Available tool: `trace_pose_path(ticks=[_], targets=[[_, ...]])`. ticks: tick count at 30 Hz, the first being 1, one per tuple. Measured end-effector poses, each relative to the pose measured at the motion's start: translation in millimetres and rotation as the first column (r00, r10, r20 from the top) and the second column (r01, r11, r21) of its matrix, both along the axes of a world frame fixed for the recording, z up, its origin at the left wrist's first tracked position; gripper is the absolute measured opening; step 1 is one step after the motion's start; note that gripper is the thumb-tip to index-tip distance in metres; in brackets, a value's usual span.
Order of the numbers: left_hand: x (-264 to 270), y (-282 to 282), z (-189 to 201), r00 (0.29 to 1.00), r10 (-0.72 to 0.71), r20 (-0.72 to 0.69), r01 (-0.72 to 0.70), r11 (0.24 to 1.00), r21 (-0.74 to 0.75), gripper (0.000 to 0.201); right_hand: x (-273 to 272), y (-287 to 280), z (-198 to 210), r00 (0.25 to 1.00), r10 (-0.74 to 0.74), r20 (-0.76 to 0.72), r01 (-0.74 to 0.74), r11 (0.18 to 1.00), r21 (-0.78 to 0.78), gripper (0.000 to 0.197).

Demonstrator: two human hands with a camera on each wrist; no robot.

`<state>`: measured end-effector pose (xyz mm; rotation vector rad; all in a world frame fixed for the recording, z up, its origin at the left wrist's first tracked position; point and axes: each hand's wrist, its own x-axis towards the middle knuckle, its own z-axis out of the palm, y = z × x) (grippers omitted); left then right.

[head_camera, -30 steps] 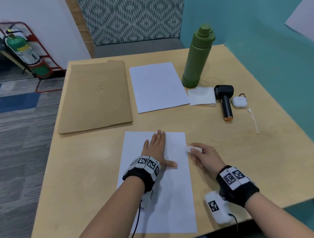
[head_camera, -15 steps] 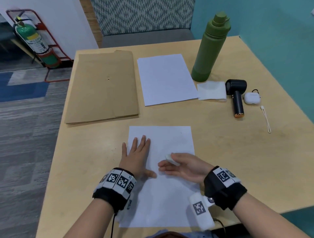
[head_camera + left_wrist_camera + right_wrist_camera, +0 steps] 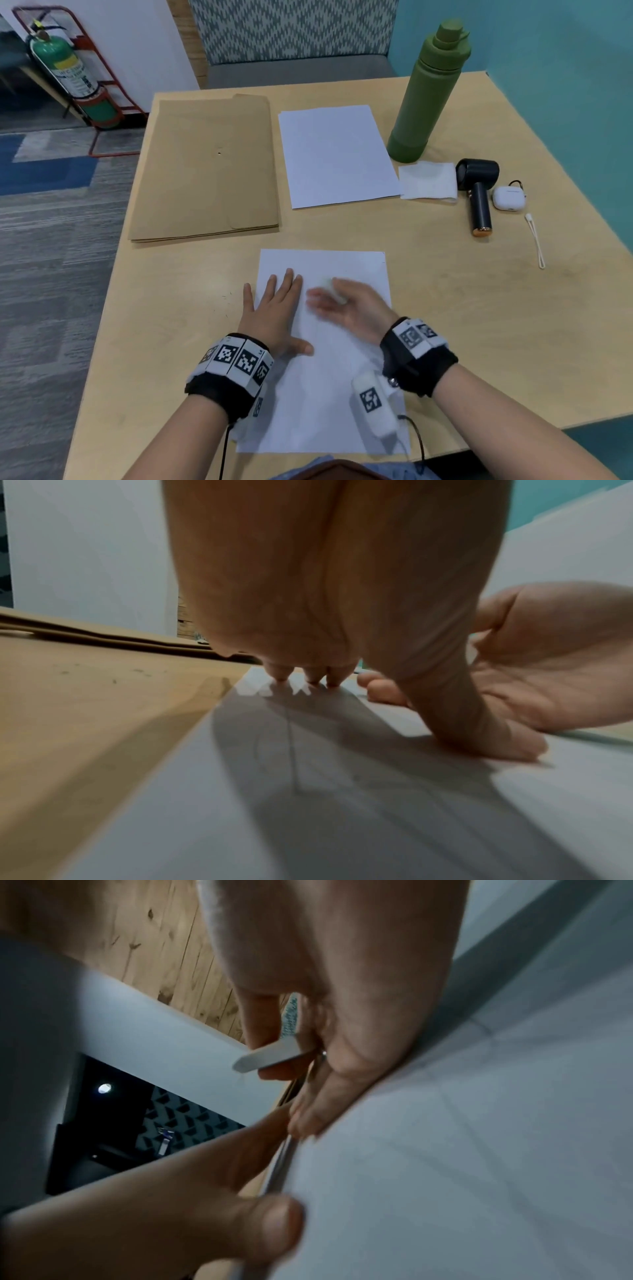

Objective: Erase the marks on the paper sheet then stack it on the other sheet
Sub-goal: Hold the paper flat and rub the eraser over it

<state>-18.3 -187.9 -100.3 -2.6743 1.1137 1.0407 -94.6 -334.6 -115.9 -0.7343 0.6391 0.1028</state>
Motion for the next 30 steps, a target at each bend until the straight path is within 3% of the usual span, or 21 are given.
trace_pose_path(ticks=[2,3,5,8,10,12,15,20,22,26,28,30], targets=[[0,0,0,1.000,0.004,0.001,-0.004,1.000,0.003,0.118,1,8,-5,0.994,0.105,0.008,-0.105,0.994,-0.033,0.019],[-1,0,0,1.000,0.005,0.002,-0.005,1.000,0.003,0.119,3,3,-8,0.999,0.044,0.007,-0.044,0.999,-0.032,0.020],[-1,1,0,1.000,0.007,0.002,-0.007,1.000,0.001,0.119,10,-19,-12,0.976,-0.218,-0.005,0.218,0.975,-0.034,0.022],[-2,1,0,1.000,0.009,-0.003,-0.009,1.000,-0.004,0.120,9,-60,-10,0.848,-0.529,0.004,0.522,0.836,-0.169,0.021],[-2,2,0,1.000,0.025,-0.006,-0.025,1.000,-0.009,0.119,-1,-78,-5,0.804,-0.594,0.026,0.580,0.774,-0.254,0.023],[-4,1,2,0.999,0.040,-0.011,-0.040,0.999,-0.027,0.115,-12,-83,2,0.807,-0.589,0.033,0.567,0.760,-0.318,0.022],[-14,-4,5,0.999,0.020,-0.025,-0.022,0.994,-0.103,0.106,-24,-82,4,0.874,-0.485,-0.008,0.424,0.772,-0.473,0.016],[-33,-17,-2,0.988,-0.128,-0.089,0.117,0.986,-0.116,0.119,-33,-68,9,0.979,-0.115,-0.167,-0.019,0.768,-0.640,0.014],[-33,-19,-7,0.988,-0.133,-0.082,0.124,0.986,-0.110,0.122,-34,-63,16,0.973,0.047,-0.226,-0.194,0.698,-0.690,0.019],[-25,-27,-10,0.991,-0.120,-0.055,0.113,0.988,-0.109,0.124,-33,-58,23,0.876,0.291,-0.385,-0.480,0.448,-0.754,0.018],[-22,-31,-11,0.993,-0.105,-0.052,0.099,0.989,-0.113,0.124,-30,-54,22,0.856,0.304,-0.418,-0.511,0.384,-0.769,0.020],[-20,-34,-11,0.994,-0.098,-0.049,0.092,0.989,-0.112,0.125,-24,-49,21,0.883,0.226,-0.412,-0.468,0.344,-0.814,0.022]])
